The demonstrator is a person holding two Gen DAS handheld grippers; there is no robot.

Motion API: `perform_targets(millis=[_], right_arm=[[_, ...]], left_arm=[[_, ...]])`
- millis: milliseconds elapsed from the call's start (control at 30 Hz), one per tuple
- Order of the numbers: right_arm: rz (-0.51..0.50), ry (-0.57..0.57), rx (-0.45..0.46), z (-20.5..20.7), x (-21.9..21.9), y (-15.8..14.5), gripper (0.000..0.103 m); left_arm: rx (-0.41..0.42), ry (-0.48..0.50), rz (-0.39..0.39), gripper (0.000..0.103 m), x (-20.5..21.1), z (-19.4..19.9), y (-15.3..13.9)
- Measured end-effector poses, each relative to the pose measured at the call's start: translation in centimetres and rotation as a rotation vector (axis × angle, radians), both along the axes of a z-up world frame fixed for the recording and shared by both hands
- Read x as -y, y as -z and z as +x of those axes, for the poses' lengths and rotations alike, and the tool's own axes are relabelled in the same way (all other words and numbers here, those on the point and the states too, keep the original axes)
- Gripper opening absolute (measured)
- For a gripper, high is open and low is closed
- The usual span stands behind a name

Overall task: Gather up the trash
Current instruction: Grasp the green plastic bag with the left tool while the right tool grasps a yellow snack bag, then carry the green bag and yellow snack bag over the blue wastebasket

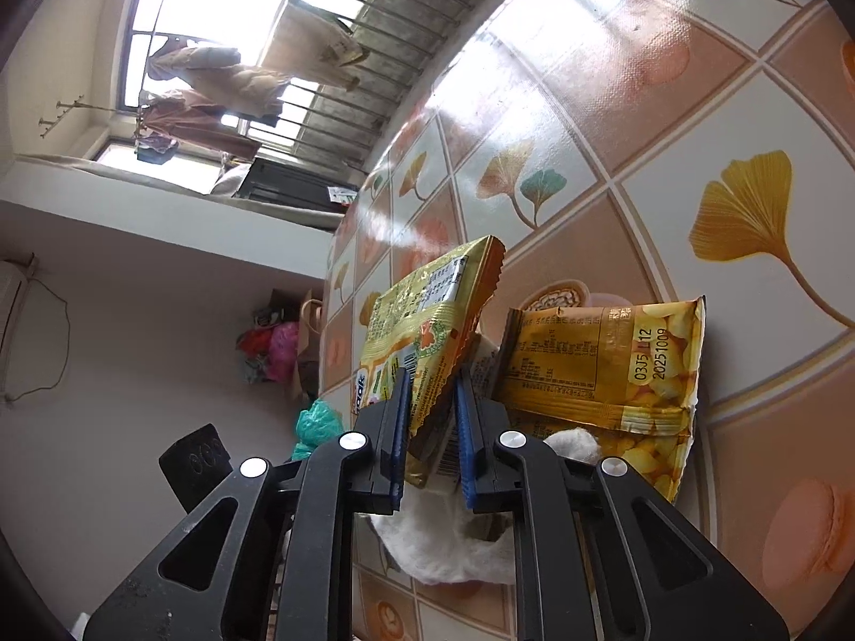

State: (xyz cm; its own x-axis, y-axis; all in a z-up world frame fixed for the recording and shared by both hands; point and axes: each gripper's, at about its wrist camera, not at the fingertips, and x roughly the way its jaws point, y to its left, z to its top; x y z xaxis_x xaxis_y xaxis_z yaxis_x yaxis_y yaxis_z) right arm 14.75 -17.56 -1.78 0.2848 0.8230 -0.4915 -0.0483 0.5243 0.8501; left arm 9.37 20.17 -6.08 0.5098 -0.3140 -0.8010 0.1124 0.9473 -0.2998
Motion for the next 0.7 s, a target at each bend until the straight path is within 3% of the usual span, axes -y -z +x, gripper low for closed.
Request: perform_targets(millis=[200,700], right_arm=[[0.030,0.015,0.023,-0.6,0.5,-0.4,0.014],[0.098,0.044,0.101,-2.4,2.5,-1.3,0.013]], left_arm=[[0.040,-0.046,-0.050,0.049,-1.1,-0.2,-1.4],[0.170,-0.048,-0.144,0.049,-0.3,0.1,-5.6]])
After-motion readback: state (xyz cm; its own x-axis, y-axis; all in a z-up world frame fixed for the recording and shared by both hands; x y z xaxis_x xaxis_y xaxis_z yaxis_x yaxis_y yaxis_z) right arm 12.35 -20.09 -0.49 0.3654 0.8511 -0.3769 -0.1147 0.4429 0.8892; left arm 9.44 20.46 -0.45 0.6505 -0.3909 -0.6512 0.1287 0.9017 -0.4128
